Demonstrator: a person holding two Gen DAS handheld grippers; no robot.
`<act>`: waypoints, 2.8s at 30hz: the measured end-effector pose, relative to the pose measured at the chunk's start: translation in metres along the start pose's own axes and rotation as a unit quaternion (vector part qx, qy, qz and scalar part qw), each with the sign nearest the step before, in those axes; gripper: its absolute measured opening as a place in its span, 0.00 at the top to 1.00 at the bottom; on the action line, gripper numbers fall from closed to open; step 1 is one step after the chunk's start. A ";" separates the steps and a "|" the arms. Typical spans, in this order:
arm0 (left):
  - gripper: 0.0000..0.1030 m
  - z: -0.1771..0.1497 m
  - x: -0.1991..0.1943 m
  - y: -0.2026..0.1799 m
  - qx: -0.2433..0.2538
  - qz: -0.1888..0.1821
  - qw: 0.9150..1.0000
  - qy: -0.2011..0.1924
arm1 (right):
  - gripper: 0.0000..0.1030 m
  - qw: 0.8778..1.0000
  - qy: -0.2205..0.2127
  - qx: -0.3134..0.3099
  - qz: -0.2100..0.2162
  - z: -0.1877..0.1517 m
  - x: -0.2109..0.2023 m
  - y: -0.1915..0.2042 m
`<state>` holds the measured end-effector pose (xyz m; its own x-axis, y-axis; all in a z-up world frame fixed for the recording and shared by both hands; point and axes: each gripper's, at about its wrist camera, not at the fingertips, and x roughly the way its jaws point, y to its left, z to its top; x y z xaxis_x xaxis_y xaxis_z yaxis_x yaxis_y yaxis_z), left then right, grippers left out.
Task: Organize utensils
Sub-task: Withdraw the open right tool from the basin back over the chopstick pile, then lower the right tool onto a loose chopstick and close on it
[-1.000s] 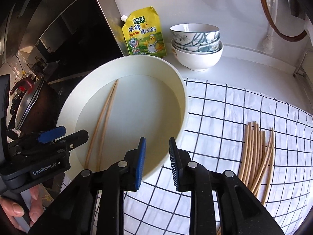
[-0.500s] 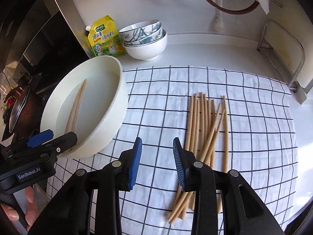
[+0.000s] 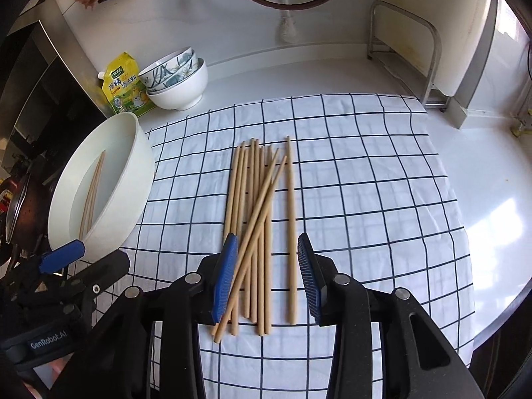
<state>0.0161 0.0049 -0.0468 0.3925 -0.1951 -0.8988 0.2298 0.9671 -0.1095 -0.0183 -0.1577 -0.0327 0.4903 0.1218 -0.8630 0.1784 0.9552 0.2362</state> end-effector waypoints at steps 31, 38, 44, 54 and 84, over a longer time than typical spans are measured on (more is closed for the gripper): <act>0.11 -0.015 0.004 -0.034 0.000 0.028 0.999 0.025 | 0.64 1.000 -0.011 0.011 0.001 0.002 -0.009 -0.046; 0.11 0.008 0.014 -0.032 -0.002 0.047 0.999 -0.010 | 0.64 1.000 -0.002 -0.008 0.001 0.002 0.005 -0.044; 0.11 0.026 0.047 -0.032 0.007 0.061 0.998 -0.008 | 0.63 1.000 0.006 -0.019 0.001 -0.001 0.022 -0.042; 0.11 0.026 0.082 -0.016 0.009 0.079 0.997 0.010 | 0.61 0.999 0.020 -0.027 0.009 -0.012 0.055 -0.035; 0.11 0.003 0.100 -0.027 0.035 0.079 0.996 -0.007 | 0.90 0.997 0.013 -0.063 -0.034 -0.016 0.089 -0.040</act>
<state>0.0519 -0.0408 -0.1327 0.4415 -0.0440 -0.8962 0.2258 0.9721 0.0635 0.0046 -0.1808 -0.1262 0.4577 0.0621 -0.8870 0.1005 0.9876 0.1209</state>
